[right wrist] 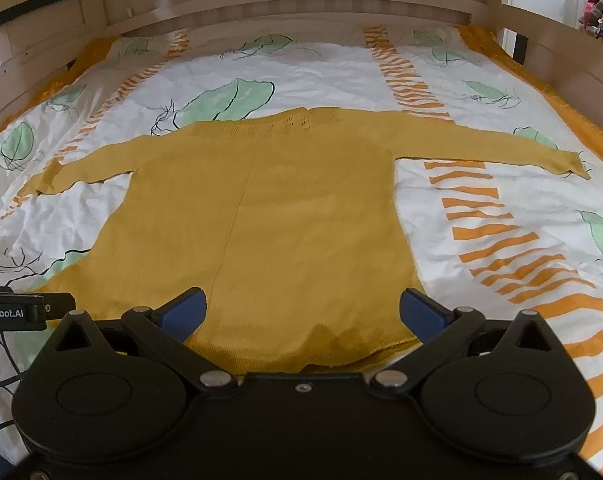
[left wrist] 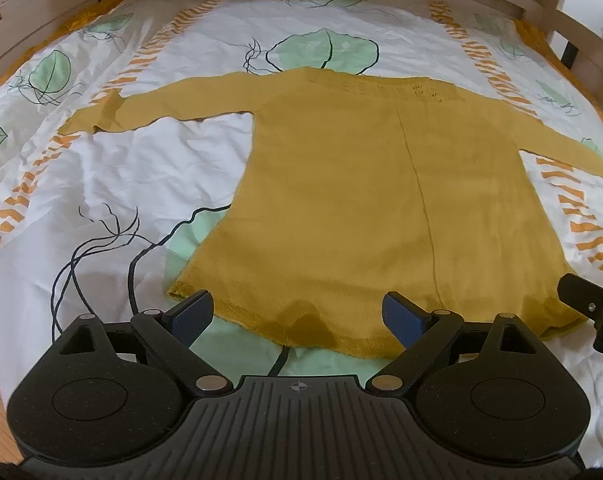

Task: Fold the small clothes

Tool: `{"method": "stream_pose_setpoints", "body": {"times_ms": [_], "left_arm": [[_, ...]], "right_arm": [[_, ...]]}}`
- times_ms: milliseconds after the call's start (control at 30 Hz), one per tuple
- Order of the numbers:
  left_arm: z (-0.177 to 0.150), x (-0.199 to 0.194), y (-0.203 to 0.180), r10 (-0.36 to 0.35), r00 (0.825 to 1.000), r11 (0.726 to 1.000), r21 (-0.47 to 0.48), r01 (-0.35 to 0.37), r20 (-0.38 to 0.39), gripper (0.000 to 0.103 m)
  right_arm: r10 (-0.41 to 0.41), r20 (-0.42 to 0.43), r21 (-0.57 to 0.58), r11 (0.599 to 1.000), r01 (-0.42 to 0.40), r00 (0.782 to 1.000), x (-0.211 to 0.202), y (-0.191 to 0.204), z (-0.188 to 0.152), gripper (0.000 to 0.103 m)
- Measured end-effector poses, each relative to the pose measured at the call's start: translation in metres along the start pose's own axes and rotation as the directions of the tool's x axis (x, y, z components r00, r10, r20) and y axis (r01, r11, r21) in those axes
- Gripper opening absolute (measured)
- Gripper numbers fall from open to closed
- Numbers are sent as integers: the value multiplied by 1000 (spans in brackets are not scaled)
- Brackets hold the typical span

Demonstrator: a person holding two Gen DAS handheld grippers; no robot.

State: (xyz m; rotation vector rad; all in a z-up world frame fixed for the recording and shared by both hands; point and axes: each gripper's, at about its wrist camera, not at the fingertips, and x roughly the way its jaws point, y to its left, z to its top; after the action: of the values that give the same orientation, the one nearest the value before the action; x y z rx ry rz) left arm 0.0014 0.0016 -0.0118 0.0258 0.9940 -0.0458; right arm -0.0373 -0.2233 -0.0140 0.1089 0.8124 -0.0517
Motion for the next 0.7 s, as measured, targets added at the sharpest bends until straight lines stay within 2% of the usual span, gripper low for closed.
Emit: {"method": "stream_pose_setpoints", "body": {"times_ms": [700], "left_arm": [[-3, 2, -1, -2, 1000, 1000, 8, 2, -15, 92]], "right_arm": [[7, -11, -19, 1000, -7, 1000, 3, 6, 0, 102]]}}
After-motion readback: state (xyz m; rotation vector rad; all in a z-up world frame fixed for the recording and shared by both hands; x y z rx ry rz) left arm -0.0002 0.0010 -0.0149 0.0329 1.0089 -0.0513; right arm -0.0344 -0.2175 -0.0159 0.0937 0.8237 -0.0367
